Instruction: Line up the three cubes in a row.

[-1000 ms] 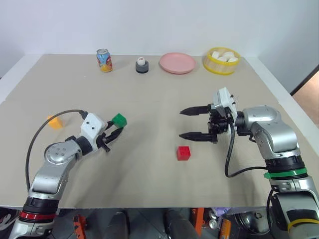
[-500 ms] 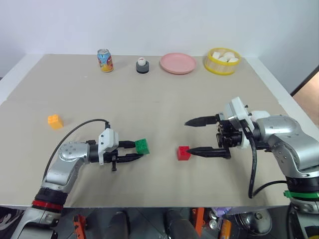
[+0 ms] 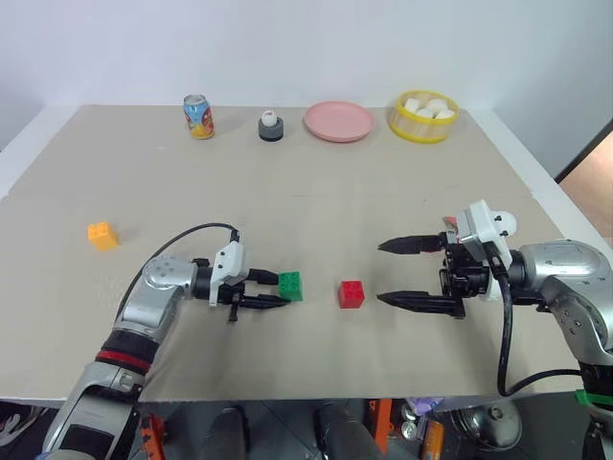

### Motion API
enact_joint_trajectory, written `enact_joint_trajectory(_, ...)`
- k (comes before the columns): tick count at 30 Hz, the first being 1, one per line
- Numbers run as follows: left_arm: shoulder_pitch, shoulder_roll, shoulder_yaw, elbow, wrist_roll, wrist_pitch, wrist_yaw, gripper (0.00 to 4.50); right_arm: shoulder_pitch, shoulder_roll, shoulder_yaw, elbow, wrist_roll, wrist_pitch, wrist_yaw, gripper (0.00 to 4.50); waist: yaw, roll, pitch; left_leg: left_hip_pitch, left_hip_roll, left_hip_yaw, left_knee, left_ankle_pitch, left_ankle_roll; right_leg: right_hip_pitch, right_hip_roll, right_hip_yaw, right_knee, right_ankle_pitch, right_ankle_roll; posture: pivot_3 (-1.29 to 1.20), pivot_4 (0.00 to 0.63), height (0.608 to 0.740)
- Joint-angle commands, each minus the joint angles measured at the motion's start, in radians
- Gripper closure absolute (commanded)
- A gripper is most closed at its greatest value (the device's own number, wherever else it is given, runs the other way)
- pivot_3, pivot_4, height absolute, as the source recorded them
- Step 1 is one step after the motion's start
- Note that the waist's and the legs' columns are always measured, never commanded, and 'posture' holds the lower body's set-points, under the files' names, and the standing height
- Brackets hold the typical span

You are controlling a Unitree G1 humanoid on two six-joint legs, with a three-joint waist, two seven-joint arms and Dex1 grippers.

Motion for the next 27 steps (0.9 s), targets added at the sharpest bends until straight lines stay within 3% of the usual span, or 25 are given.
enact_joint_trajectory(1,-0.024,-0.017,-0.001,0.008,0.015,-0.019,0.012,3.25,-0.018,0.0,-0.003,-0.013,0.011,-0.015,-0.001,0.0,0.0,0.0,0.0,0.0,0.0,0.0,0.0,0.0,0.0,0.0,0.0,0.0,0.0,0.0,0.0,0.0,0.15,0.74)
enact_joint_trajectory(14,0.039,0.062,0.009,-0.063,0.017,0.025,-0.017,3.25,-0.031,0.002,0.011,0.014,-0.006,-0.032,0.001,0.0,-0.001,0.0,0.0,0.0,0.0,0.0,0.0,0.0,0.0,0.0,0.0,0.0,0.0,-0.001,-0.001,0.0,0.15,0.74)
enact_joint_trajectory(27,0.021,0.036,-0.023,-0.058,0.076,0.026,0.041,3.25,-0.046,0.011,0.031,0.023,-0.01,-0.046,-0.008,0.0,0.0,0.0,0.0,0.0,0.0,0.0,0.0,0.0,0.0,0.0,0.0,0.0,0.0,-0.001,-0.002,0.0,0.15,0.74)
